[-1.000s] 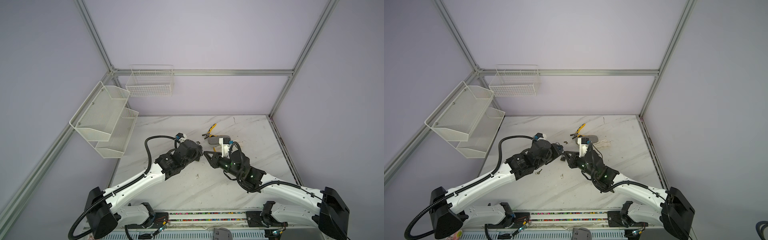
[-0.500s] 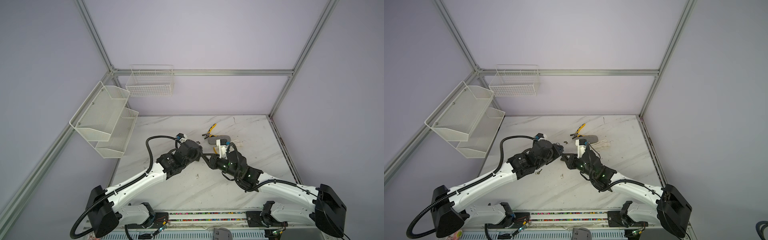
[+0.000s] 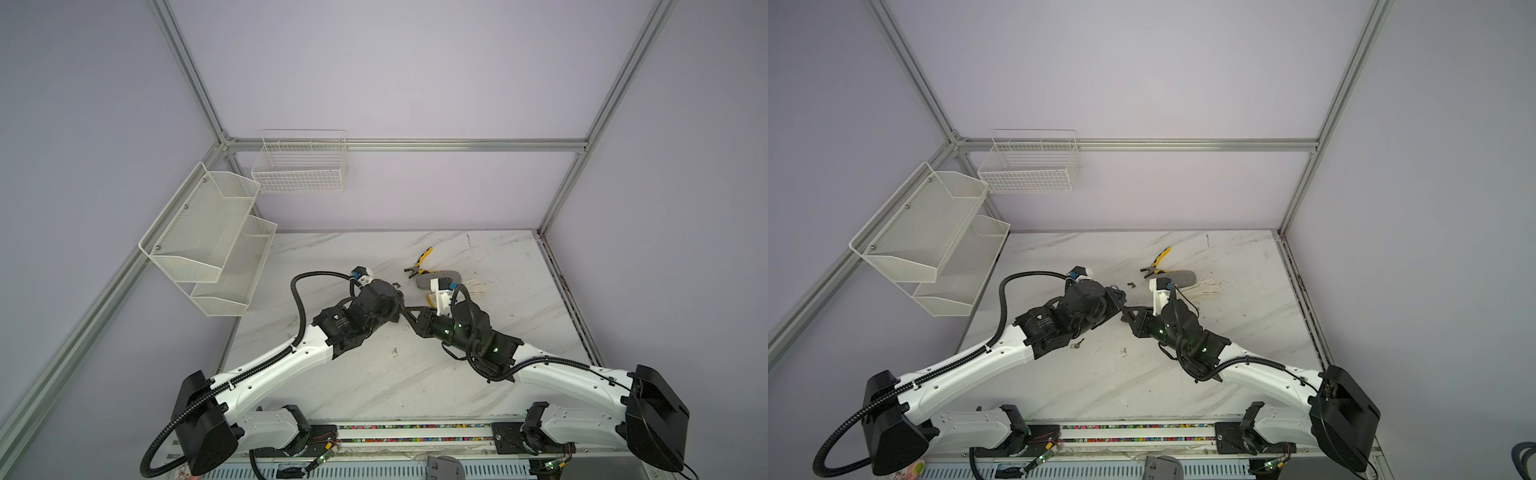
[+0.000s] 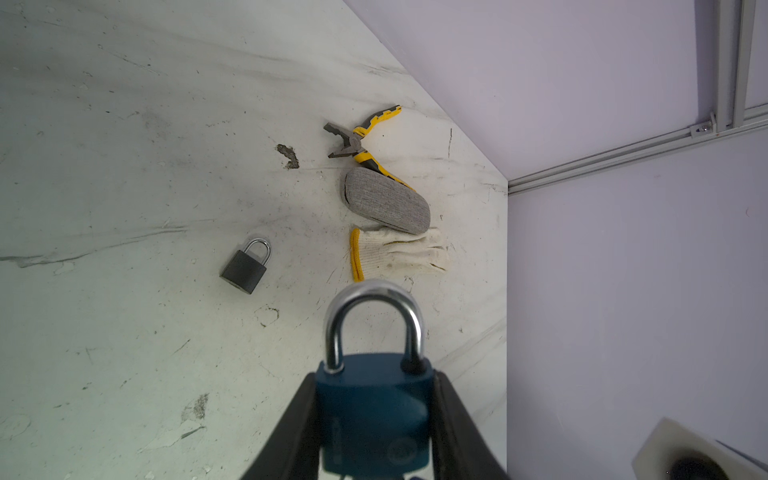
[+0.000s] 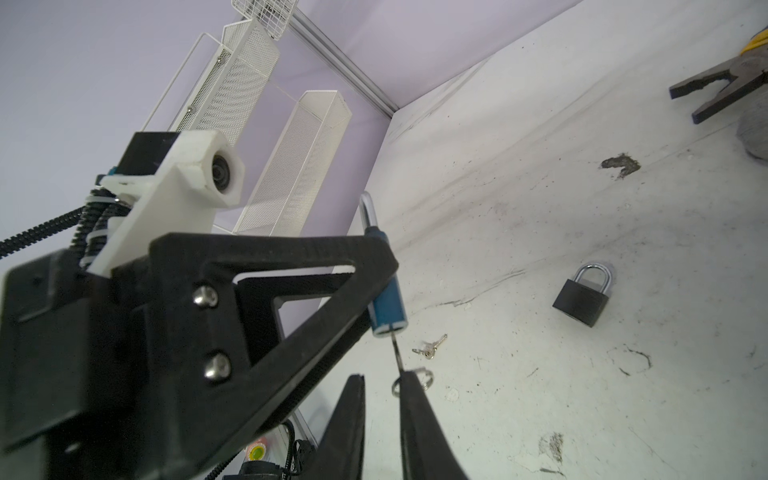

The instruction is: Unlock with the key

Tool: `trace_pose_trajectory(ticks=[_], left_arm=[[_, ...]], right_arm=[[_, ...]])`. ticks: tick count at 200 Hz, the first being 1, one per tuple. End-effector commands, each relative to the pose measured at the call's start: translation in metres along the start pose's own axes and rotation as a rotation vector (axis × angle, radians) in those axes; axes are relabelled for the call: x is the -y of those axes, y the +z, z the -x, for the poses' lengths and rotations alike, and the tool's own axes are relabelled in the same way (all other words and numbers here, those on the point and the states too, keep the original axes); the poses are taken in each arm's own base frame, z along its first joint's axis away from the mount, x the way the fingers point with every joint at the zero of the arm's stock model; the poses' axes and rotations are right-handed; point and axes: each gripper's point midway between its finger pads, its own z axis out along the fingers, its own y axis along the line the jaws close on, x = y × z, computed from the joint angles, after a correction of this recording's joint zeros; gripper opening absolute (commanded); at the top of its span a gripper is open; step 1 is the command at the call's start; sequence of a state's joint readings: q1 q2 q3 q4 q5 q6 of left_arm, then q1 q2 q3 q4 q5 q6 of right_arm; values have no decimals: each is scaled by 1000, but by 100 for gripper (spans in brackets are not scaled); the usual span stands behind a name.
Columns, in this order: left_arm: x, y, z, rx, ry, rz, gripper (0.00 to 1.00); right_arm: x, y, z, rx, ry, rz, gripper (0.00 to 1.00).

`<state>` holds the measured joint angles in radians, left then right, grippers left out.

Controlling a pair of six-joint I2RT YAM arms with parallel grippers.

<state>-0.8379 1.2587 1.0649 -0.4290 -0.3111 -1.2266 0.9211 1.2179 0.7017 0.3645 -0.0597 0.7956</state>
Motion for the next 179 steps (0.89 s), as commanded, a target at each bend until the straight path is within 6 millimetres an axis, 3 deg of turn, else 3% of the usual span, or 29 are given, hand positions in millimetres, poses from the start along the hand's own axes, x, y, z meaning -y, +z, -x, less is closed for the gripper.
trace_pose_trajectory(ticks=[1, 129, 179], left_arm=[[26, -11, 16, 50, -12, -86, 0], [27, -11, 17, 47, -15, -80, 0], [32, -11, 16, 37, -19, -94, 0]], right_arm=[[-5, -2, 12, 33, -6, -17, 20], [-1, -4, 16, 46, -6, -54, 24], [-6, 5, 14, 31, -28, -32, 20]])
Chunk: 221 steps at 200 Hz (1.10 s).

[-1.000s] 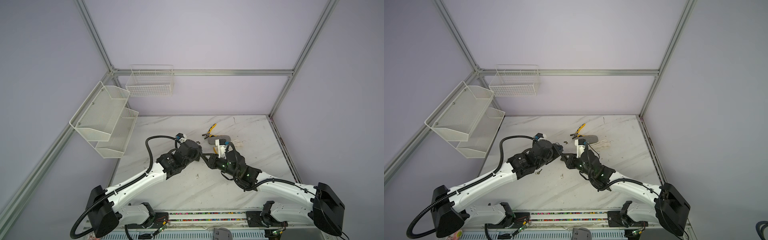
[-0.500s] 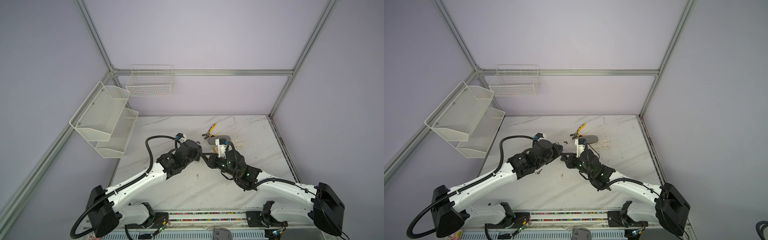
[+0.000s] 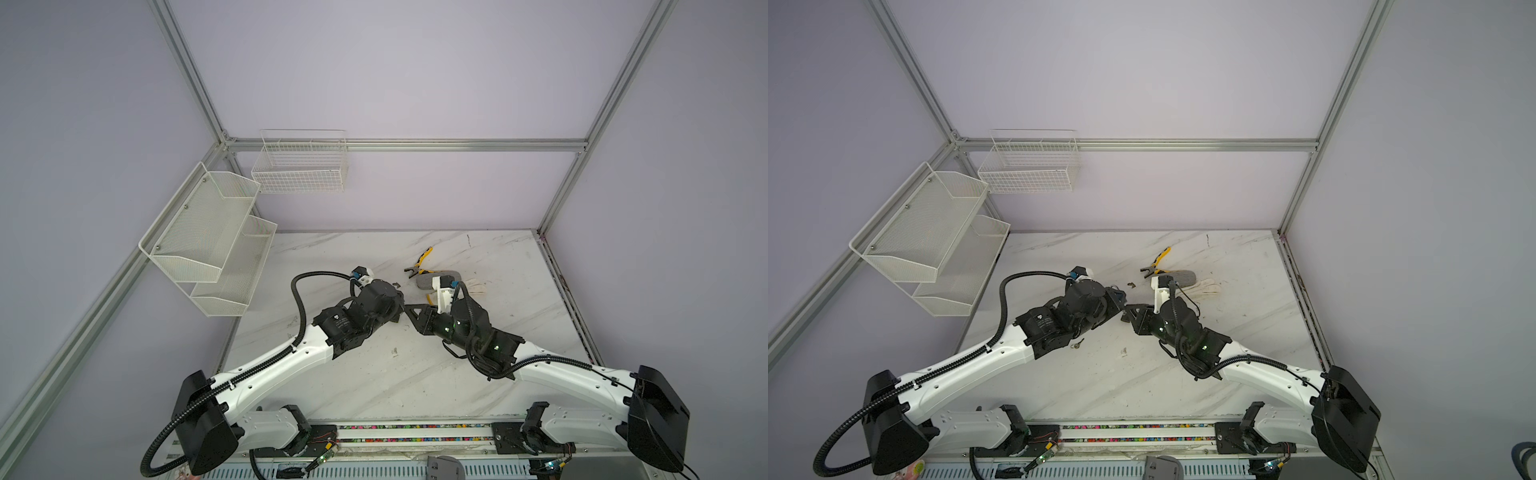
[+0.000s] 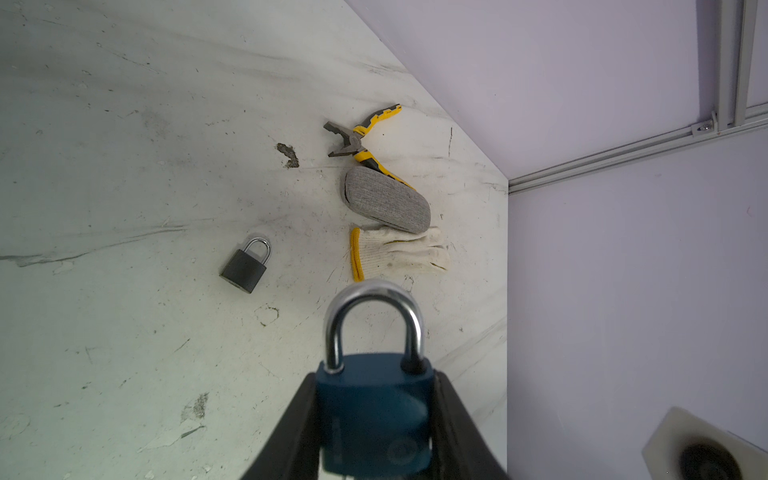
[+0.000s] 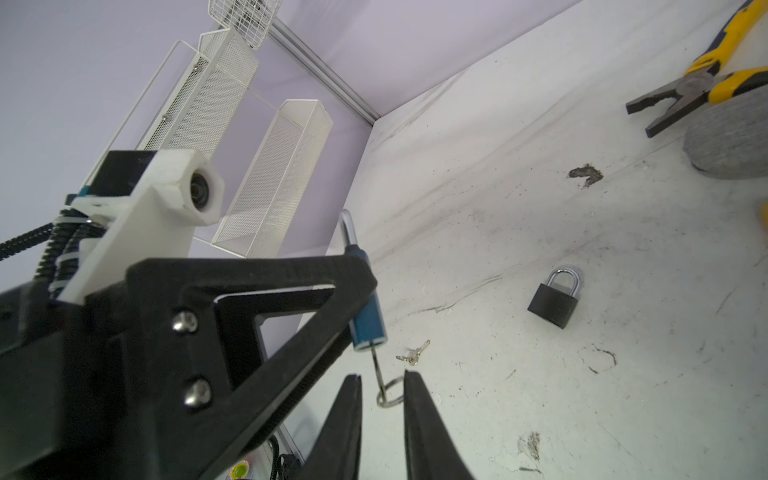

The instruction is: Unlock with the key

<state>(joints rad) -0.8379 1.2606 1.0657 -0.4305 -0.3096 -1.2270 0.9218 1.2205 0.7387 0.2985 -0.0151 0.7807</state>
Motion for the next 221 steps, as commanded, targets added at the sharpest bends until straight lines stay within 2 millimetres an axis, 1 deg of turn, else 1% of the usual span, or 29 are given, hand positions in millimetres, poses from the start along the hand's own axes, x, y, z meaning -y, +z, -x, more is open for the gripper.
trace_pose_trajectory(ticks=[1, 74, 99, 120, 133, 176, 204, 221], left_arm=[[32, -11, 17, 40, -19, -97, 0], [32, -11, 17, 44, -20, -97, 0], [34, -12, 17, 39, -23, -105, 0], [36, -13, 17, 35, -26, -113, 0], [37, -13, 15, 27, -25, -117, 0], [41, -20, 9, -18, -34, -152, 0], [51, -26, -9, -96, -37, -199, 0], [60, -32, -16, -122, -38, -237, 0]], right_arm=[[-9, 4, 8, 16, -12, 20, 20], [-3, 8, -3, -17, -4, 17, 19], [-1, 10, -5, -21, -3, 14, 15], [0, 12, -6, -26, -4, 12, 14], [0, 12, -7, -28, -7, 10, 10], [-3, 13, 2, -3, -18, 10, 5], [-9, 15, 11, 20, -12, 29, 3], [-18, 14, 17, 27, 28, 89, 0]])
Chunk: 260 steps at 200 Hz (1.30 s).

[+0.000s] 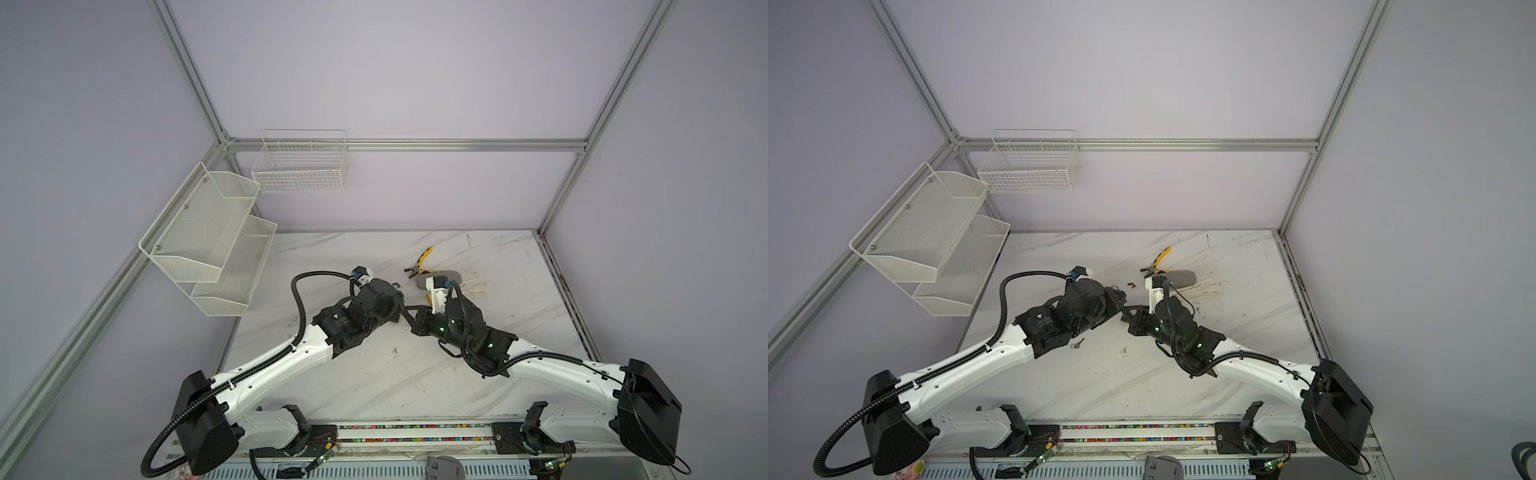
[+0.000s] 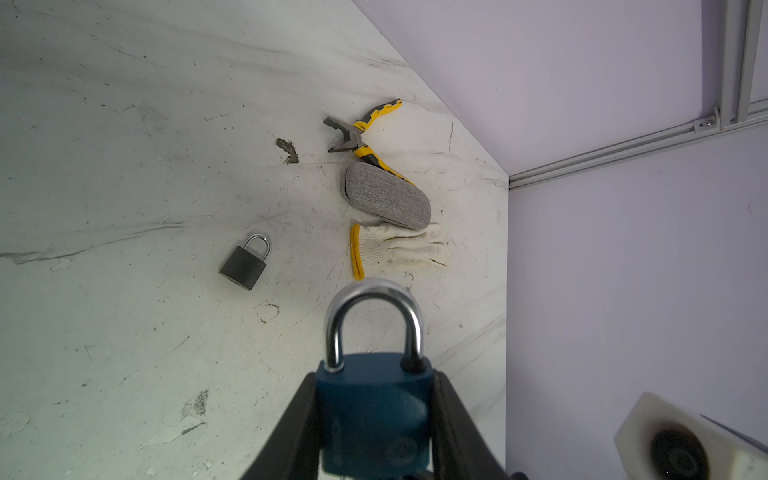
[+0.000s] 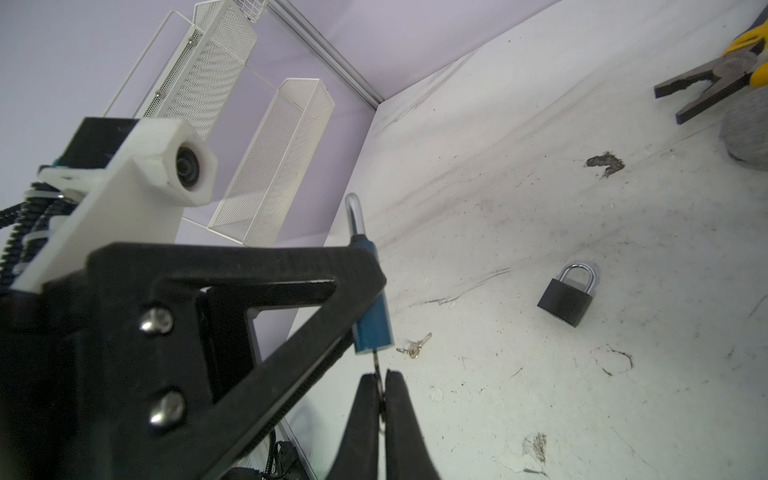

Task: Unlock with the key
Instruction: 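Rotate the right gripper to turn the key while the left holds the padlock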

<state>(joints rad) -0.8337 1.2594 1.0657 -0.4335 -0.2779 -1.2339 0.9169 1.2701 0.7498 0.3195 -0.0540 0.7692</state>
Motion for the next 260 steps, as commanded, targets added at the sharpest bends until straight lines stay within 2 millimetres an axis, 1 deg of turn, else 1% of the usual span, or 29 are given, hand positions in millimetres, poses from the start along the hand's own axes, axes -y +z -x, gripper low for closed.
trace_pose_trajectory(ticks=[1, 13, 32, 45, 58, 69, 85, 99, 121, 138, 147, 166, 203, 225, 250, 260], left_arm=[[60, -32, -13, -95, -28, -231, 0], [63, -36, -10, -84, -29, -252, 0], [63, -36, -6, -57, -32, -271, 0], [63, -34, -4, -47, -39, -279, 0], [59, -30, -1, -33, -48, -270, 0], [58, -28, 3, -18, -60, -278, 0], [63, -27, 6, -6, -75, -318, 0], [70, -26, 6, -2, -88, -358, 0], [78, -23, 4, -13, -94, -389, 0], [77, -21, 7, 4, -102, -391, 0], [76, -22, 11, 25, -112, -395, 0], [77, -23, 16, 50, -128, -413, 0], [86, -27, 23, 82, -142, -465, 0], [90, -32, 26, 98, -140, -491, 0], [90, -36, 29, 112, -156, -508, 0], [92, -39, 30, 116, -163, -529, 0]], right_arm=[[-20, 2, 25, 65, 39, 84, 0], [-25, -1, 28, 67, 71, 124, 0], [-34, -8, 32, 59, 115, 202, 0], [-44, -14, 34, 41, 135, 276, 0], [-51, -19, 36, 28, 151, 324, 0], [-51, -21, 36, 19, 174, 332, 0], [-48, -24, 38, 7, 230, 363, 0], [-52, -28, 39, 2, 269, 417, 0], [-59, -29, 41, -14, 294, 455, 0], [-64, -30, 40, -32, 313, 486, 0], [-64, -29, 39, -43, 328, 485, 0], [-55, -27, 36, -47, 378, 467, 0], [-58, -28, 41, -30, 406, 505, 0], [-64, -32, 45, -26, 418, 534, 0], [-55, -31, 45, -12, 451, 513, 0], [-56, -31, 45, -17, 455, 519, 0]])
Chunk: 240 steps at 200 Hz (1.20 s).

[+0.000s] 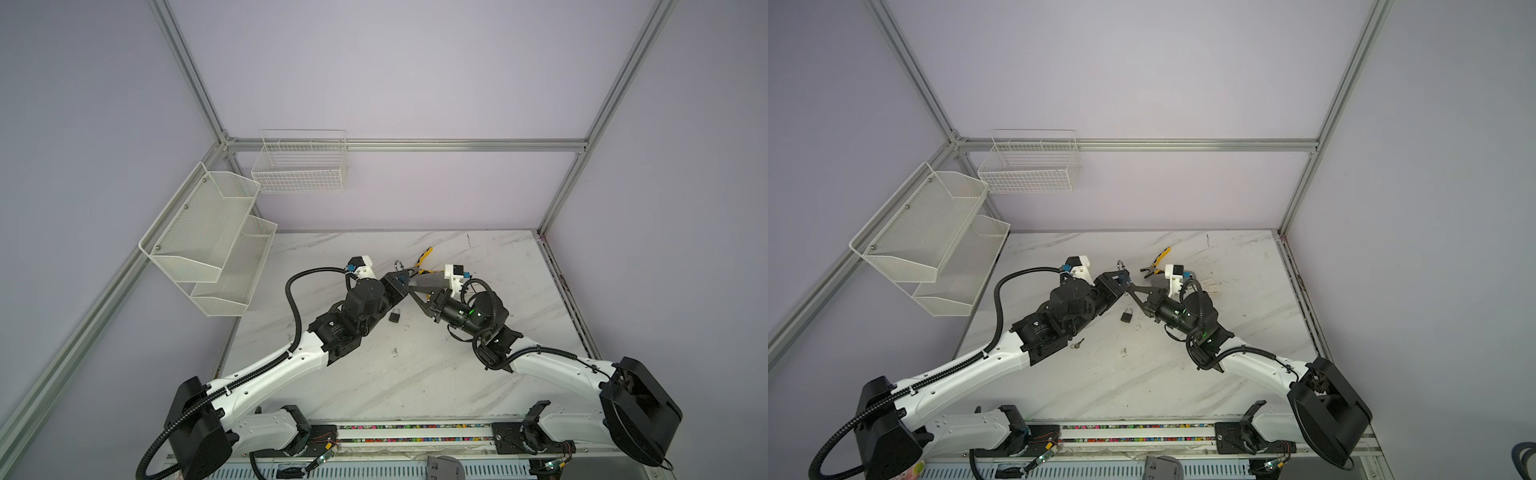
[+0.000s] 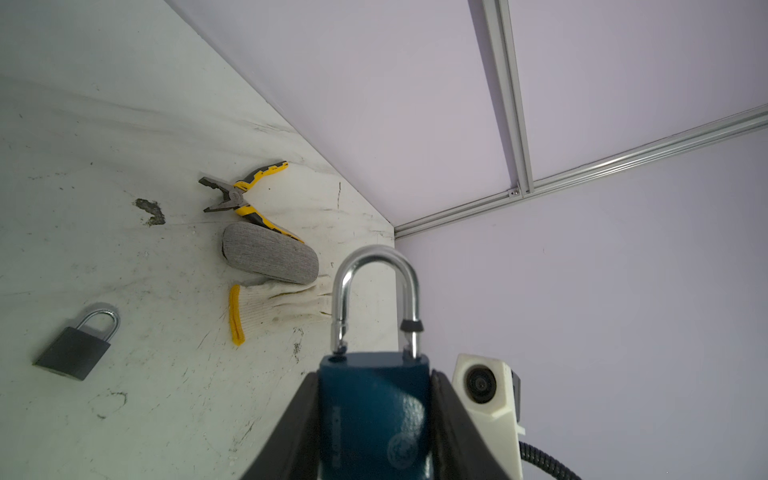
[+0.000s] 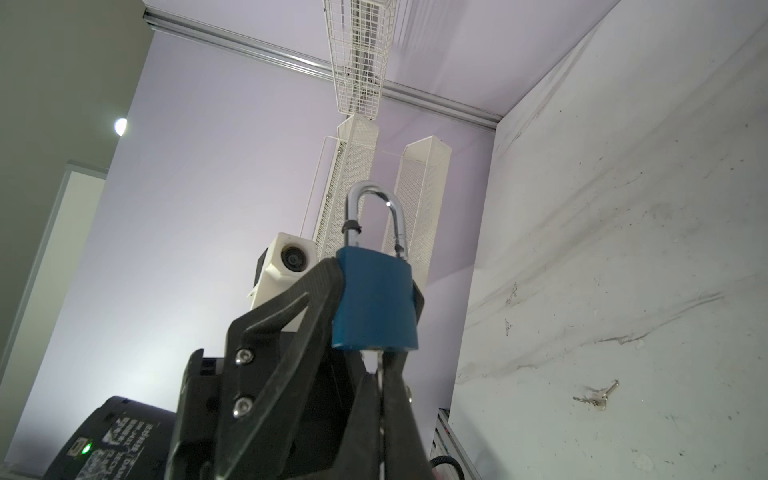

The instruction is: Unlock with the key

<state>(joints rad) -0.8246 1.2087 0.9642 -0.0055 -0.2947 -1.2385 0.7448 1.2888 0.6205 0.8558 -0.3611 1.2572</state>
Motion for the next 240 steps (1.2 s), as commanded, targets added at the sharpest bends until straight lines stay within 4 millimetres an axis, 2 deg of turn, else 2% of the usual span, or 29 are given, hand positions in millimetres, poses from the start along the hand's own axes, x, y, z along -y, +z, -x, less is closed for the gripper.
trace_pose_trajectory(ticks=[1, 14, 53, 106, 119, 128, 146, 162, 183, 222, 240], left_arm=[[40, -12, -6, -40, -71, -198, 0], [42, -15, -4, -32, -67, -215, 0], [35, -20, 7, 6, -5, -154, 0], [12, -23, 14, 14, 105, -36, 0], [7, -22, 16, 17, 122, -20, 0], [4, -22, 18, 17, 133, -7, 0], [-3, -24, 22, 21, 165, 19, 0], [-10, -27, 27, 30, 203, 51, 0], [-21, -34, 33, 41, 310, 103, 0], [-38, -54, 34, 9, 608, 162, 0], [-43, -61, 25, -36, 716, 124, 0]], right_arm=[[-23, 0, -16, -81, 40, 96, 0], [-24, 2, -16, -85, 20, 87, 0], [-7, 5, -13, -74, -81, -34, 0], [16, 4, -3, -38, -213, -175, 0], [20, 3, -1, -31, -233, -200, 8], [23, 3, 0, -34, -251, -217, 18], [29, 0, 3, -26, -303, -270, 24], [26, -5, 6, -17, -325, -282, 29], [17, -14, 10, 0, -374, -302, 43], [10, -29, 23, 14, -516, -421, 51], [5, -32, 28, 0, -570, -462, 55]])
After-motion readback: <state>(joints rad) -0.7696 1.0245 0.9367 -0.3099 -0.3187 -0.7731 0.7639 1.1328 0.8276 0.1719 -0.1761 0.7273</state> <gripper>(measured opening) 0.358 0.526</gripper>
